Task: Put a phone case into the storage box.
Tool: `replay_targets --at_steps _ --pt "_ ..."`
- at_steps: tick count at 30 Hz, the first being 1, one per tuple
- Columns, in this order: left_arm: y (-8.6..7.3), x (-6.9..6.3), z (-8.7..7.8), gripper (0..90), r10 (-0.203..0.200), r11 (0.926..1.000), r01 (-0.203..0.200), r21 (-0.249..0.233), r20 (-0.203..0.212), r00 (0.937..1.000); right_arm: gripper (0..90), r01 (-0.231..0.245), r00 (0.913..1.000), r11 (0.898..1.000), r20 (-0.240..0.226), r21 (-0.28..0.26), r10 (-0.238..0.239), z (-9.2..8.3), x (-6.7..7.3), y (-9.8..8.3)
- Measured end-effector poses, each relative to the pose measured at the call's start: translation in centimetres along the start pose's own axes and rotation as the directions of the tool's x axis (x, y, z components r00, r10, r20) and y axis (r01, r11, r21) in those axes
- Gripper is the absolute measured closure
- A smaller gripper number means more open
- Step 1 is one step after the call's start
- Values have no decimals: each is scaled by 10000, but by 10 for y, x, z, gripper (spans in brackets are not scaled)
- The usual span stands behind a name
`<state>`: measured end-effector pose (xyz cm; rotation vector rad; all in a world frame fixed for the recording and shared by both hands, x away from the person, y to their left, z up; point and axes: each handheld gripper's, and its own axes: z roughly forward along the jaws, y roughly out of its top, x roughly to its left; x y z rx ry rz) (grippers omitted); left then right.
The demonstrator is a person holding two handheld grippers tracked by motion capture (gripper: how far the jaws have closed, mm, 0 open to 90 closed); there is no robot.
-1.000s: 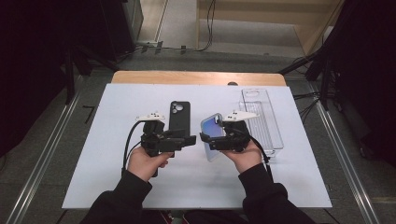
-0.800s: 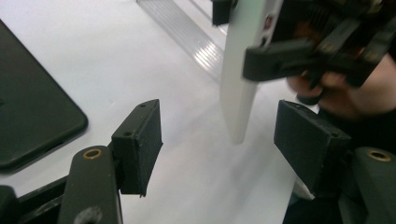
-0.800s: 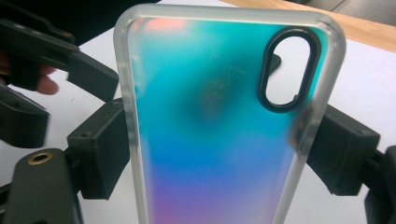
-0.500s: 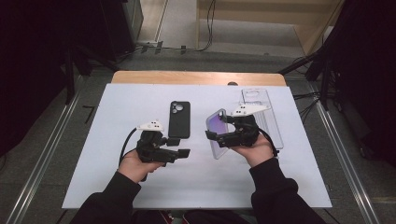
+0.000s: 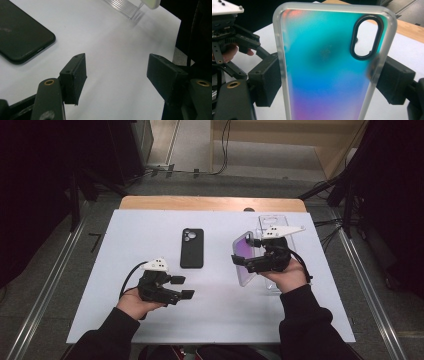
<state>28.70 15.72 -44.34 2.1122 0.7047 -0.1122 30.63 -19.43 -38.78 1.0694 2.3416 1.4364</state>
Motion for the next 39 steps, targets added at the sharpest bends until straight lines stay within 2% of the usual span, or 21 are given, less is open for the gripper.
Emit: replay_targets --at_steps 3,11,16,20,28,31,34,39 --pt "-3 0 -2 325 56 10000 -56 59 -56 10000 148 -22 10000 10000 62 -40 23 -5 -4 1" --pt "-13 3 -8 325 -226 9997 228 69 -258 9994 148 -172 9988 9992 441 -351 188 -21 -15 2" --pt "-17 3 -14 325 -474 9989 471 -61 -528 9975 148 -226 9946 9976 996 -653 291 -29 -22 4" --pt "-20 4 -18 325 -604 9981 597 -126 -617 9963 148 -446 9885 9964 1407 -727 545 -33 -30 5" --pt "-27 5 -24 325 -956 9951 931 -321 -911 9912 148 -1067 9673 9862 2165 -1265 1325 -39 -46 5" --pt "-29 6 -26 325 -1210 9923 1181 -381 -875 9888 148 -1079 9648 9832 2232 -1471 1393 -40 -50 5" --pt "-30 5 -27 325 -1206 9919 1164 -511 -896 9886 148 -1144 9554 9816 2537 -1532 1509 -39 -55 5" --pt "-32 5 -29 325 -1192 9924 1152 -437 -1024 9876 148 -1409 9355 9779 3025 -1546 1826 -36 -67 5"
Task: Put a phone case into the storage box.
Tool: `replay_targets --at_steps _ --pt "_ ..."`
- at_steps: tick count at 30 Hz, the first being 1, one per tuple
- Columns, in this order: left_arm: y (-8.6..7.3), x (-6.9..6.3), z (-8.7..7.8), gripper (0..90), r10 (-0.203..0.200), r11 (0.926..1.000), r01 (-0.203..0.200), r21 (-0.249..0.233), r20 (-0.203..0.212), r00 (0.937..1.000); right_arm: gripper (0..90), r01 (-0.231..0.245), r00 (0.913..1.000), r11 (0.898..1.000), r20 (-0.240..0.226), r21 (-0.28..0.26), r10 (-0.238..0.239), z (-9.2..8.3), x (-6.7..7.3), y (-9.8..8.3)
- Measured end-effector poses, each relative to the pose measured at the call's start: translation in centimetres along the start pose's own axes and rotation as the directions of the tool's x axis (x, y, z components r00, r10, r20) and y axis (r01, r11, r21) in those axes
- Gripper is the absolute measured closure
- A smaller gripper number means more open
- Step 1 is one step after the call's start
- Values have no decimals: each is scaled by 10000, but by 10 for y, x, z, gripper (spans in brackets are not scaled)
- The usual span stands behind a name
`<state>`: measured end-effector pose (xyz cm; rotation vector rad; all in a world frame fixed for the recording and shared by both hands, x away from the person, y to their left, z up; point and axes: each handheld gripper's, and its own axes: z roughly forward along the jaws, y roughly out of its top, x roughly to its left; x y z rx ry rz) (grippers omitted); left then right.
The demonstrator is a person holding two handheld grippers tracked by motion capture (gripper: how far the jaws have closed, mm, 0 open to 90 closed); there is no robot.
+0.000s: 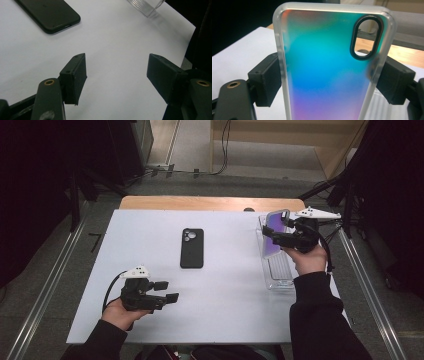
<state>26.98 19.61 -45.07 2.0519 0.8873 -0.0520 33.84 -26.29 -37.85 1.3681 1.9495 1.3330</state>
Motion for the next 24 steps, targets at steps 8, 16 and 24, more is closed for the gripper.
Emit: replay_targets --at_steps 8,16,24 --pt "-1 -1 -4 325 -46 9999 44 -149 -104 9999 147 -425 9952 9990 875 -148 436 7 -15 3" --pt "-1 -1 -4 325 -59 10000 58 -72 -121 9999 147 -516 9880 9986 1453 -89 523 24 -25 9" --pt "-1 0 -2 325 -67 9999 66 -92 -100 9999 147 -781 9785 9969 1921 77 751 43 -42 14"
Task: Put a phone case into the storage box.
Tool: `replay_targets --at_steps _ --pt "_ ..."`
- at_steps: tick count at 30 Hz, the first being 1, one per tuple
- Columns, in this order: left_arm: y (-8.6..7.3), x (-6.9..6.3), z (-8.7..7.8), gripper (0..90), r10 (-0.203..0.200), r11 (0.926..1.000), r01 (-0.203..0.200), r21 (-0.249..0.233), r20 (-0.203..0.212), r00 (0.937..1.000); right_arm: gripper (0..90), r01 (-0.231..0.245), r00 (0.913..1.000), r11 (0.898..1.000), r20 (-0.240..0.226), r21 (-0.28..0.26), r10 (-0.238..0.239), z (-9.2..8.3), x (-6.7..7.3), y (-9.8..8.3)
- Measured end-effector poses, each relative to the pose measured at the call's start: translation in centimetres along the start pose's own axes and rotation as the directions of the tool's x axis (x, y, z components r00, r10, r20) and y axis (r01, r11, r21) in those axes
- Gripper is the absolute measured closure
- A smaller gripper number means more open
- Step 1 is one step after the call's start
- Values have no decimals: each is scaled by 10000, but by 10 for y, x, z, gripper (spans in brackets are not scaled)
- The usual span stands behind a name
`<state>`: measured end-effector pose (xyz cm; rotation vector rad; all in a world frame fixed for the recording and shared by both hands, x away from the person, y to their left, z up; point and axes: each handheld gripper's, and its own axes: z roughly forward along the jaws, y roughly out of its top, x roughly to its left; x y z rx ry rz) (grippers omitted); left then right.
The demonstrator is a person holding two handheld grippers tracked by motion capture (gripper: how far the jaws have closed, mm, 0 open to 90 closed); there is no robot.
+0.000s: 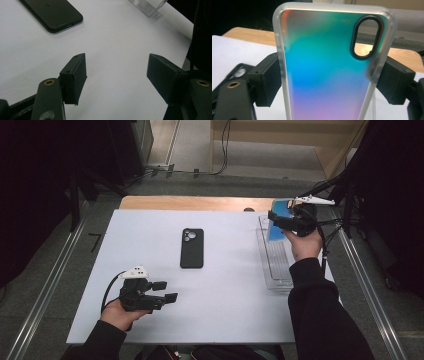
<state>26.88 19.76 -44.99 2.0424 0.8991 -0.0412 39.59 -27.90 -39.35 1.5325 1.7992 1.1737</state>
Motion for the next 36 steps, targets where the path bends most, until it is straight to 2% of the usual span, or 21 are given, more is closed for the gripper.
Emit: replay_targets --at_steps 2,5,8,11,19,29,34,36 --pt "0 0 0 325 -3 10000 3 22 25 10000 147 -66 9999 10000 92 -11 66 5 -3 1" --pt "0 0 1 325 -2 10000 2 20 24 10000 147 10 9989 10000 477 -24 -9 12 -8 3" --pt "0 0 1 325 42 10000 -42 25 10 10000 146 -211 9980 9998 603 53 208 20 -13 4" --pt "1 -1 0 326 37 10000 -37 -35 25 10000 145 -240 9973 9995 697 228 224 29 -17 4" --pt "1 -2 2 326 180 9998 -180 39 4 9998 144 -381 9953 9984 904 406 343 51 -19 2" --pt "1 -2 3 326 146 9999 -147 25 83 9999 139 -514 9911 9972 1258 535 444 71 -23 -5" --pt "1 -2 4 326 121 9999 -121 35 90 9999 135 -862 9895 9943 1218 626 781 80 -24 -8" --pt "1 -2 4 326 134 9999 -134 49 105 9999 135 -687 9884 9948 1408 758 576 84 -23 -9"
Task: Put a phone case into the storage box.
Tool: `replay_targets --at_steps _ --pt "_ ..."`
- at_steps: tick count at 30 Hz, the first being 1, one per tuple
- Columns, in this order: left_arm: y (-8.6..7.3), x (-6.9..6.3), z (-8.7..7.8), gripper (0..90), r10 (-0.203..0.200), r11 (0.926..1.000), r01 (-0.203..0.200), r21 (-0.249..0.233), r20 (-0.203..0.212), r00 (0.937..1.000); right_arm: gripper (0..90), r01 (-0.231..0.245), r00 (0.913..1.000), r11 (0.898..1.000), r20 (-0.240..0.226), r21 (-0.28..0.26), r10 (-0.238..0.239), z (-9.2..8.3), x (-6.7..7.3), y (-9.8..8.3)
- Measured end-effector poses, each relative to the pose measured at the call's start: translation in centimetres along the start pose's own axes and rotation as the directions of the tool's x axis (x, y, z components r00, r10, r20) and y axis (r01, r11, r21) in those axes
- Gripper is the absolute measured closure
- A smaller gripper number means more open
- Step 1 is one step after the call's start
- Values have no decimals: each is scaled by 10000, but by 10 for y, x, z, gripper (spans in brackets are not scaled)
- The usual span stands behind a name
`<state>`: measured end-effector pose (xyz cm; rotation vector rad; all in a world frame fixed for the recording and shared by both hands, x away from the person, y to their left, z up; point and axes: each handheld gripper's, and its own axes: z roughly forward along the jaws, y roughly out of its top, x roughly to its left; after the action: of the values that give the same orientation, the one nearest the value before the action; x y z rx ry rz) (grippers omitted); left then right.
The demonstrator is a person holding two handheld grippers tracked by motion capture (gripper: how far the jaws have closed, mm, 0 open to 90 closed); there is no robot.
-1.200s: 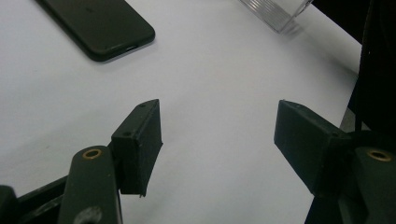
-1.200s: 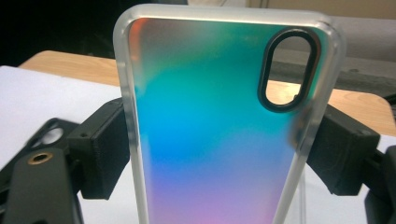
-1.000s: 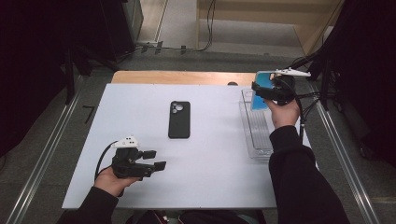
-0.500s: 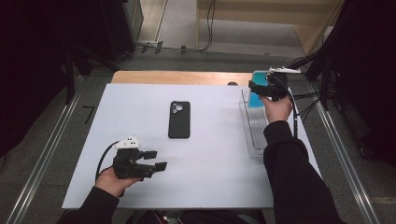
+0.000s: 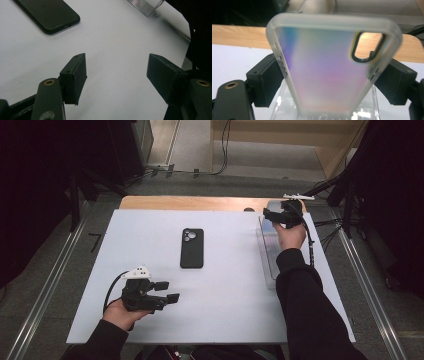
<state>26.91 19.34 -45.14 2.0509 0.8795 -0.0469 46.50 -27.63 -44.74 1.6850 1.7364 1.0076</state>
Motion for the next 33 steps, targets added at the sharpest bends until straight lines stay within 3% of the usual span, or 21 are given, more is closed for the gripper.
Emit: replay_targets --at_steps 9,12,16,18,20,33 --pt "0 1 1 326 -18 10000 18 42 -3 10000 135 382 9991 9993 188 19 -382 7 5 3" --pt "0 1 1 326 6 10000 -6 8 0 10000 135 563 9972 9984 480 86 -567 9 8 6" --pt "0 1 1 326 -18 10000 18 51 -4 10000 78 921 9956 9958 187 -6 -920 10 10 7" --pt "0 1 1 326 -39 10000 39 12 19 10000 72 820 9966 9966 104 -41 -819 11 9 7" --pt "0 1 0 326 -73 10000 73 -10 4 10000 12 697 9975 9976 87 33 -697 11 8 6" --pt "1 3 1 326 -113 9999 113 24 -61 9999 0 460 9985 9987 -304 236 -453 2 3 7"
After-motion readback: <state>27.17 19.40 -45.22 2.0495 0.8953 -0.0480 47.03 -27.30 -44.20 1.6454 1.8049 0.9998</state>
